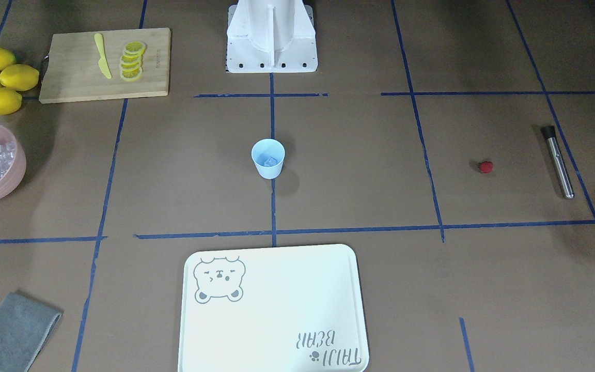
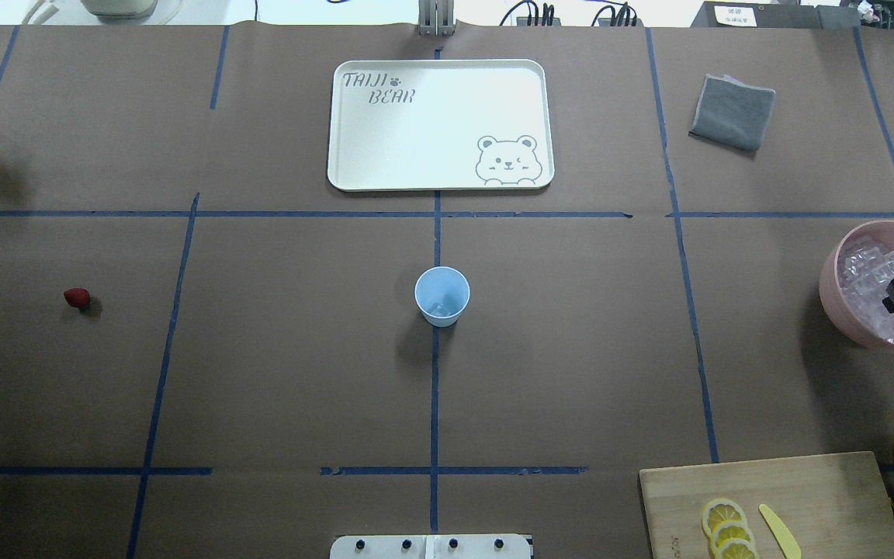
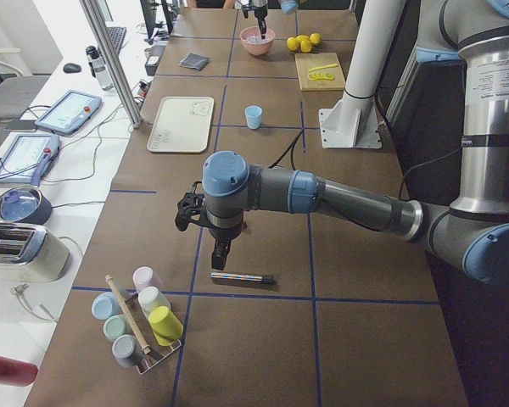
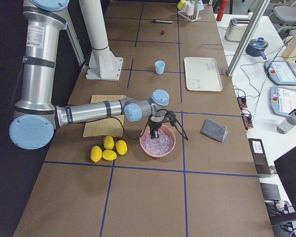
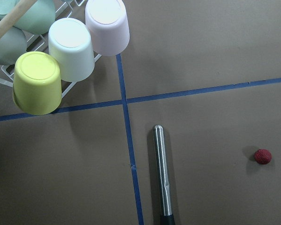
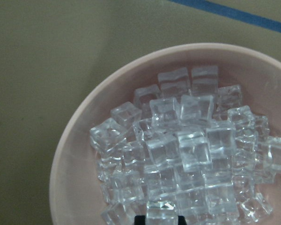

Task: Mash ice and strawberries in cup
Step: 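Grasp another ice cube from the bowl with the right gripper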

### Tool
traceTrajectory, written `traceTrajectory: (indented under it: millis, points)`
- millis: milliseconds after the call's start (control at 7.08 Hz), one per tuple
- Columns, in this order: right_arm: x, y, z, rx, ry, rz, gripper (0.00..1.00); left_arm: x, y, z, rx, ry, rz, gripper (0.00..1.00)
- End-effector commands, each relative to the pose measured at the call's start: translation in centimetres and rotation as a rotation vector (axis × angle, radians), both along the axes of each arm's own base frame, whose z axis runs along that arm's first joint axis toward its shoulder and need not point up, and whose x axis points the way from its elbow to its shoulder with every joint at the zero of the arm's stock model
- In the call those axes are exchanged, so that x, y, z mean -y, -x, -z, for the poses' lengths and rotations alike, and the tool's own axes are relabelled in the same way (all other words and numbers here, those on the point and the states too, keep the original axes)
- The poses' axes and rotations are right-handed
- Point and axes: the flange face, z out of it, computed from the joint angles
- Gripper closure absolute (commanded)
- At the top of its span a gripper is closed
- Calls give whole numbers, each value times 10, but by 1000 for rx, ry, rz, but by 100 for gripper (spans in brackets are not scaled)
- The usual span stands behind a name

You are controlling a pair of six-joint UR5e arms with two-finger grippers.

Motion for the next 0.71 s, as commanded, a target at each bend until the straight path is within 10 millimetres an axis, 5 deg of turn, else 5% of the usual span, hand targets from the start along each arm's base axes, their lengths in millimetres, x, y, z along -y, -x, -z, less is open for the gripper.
traceTrajectory:
  millis: [0, 282, 424, 565]
  points:
    - [0, -21, 56, 20, -35, -46, 100, -1, 0, -1, -1, 1, 0, 0]
    - [32, -4, 109, 55, -60, -63, 100, -1, 0, 0, -1, 0, 0, 0]
    - [61, 19, 161, 73, -24, -115, 100, 0, -1, -1, 0, 0, -2, 0]
    - [75, 65, 225, 92, 13, -126, 100, 0, -1, 0, -1, -2, -2, 0]
